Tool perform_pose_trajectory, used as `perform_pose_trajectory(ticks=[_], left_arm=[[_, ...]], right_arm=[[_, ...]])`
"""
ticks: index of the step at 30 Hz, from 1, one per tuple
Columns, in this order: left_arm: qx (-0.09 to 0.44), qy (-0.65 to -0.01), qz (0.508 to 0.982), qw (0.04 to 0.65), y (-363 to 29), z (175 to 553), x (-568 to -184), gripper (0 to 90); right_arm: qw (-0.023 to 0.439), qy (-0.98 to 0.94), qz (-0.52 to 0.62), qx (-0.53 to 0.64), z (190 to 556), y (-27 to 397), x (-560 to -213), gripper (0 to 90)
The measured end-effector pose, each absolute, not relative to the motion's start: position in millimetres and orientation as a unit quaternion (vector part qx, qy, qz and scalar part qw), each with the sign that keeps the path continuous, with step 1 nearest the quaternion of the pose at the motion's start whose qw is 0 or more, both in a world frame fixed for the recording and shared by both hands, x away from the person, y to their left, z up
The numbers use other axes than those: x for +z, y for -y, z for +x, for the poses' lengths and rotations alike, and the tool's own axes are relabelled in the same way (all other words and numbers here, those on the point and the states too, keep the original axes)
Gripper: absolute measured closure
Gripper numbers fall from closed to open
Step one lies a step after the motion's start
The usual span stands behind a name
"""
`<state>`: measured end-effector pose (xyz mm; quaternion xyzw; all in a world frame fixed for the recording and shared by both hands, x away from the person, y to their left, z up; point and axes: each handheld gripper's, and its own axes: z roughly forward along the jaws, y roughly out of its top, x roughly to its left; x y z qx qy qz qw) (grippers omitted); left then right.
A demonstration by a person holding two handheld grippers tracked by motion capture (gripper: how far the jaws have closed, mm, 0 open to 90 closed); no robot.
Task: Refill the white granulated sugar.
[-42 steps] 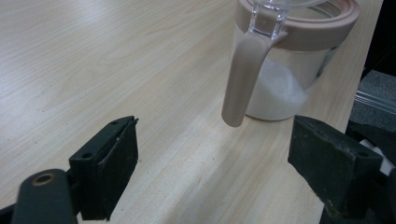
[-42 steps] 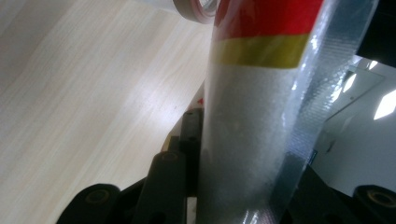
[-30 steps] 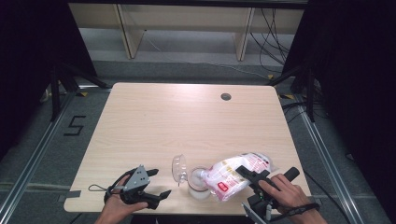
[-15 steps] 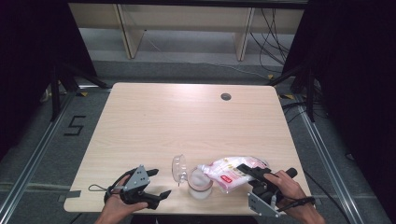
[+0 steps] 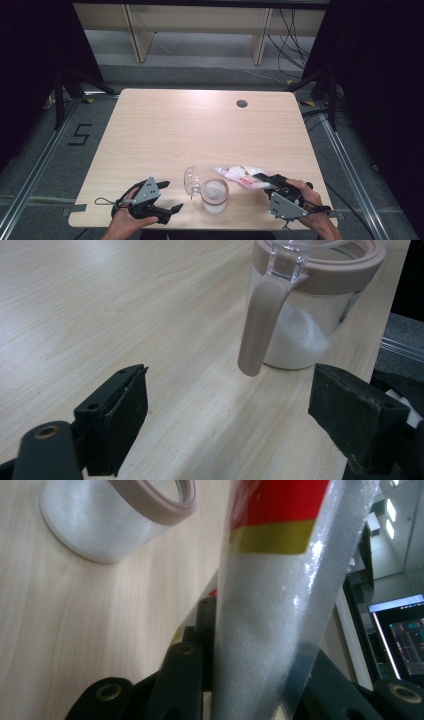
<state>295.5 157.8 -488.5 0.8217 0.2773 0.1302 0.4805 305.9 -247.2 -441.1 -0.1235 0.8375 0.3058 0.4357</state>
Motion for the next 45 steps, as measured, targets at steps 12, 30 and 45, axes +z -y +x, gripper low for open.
perform_pose_trajectory(ticks=[12, 30, 45], left_arm=[[0.131, -0.277, 0.822, 0.481, -158, 295, -488, 15.6], [0.135, -0.276, 0.822, 0.480, -157, 295, -489, 15.6], [0.139, -0.267, 0.824, 0.480, -157, 296, -489, 15.6]], right_arm=[[0.409, -0.838, -0.051, 0.358, 320, 254, -451, 77.5], [0.368, -0.831, 0.063, 0.413, 338, 280, -462, 77.9], [0.332, -0.810, 0.146, 0.461, 336, 295, -465, 77.6]])
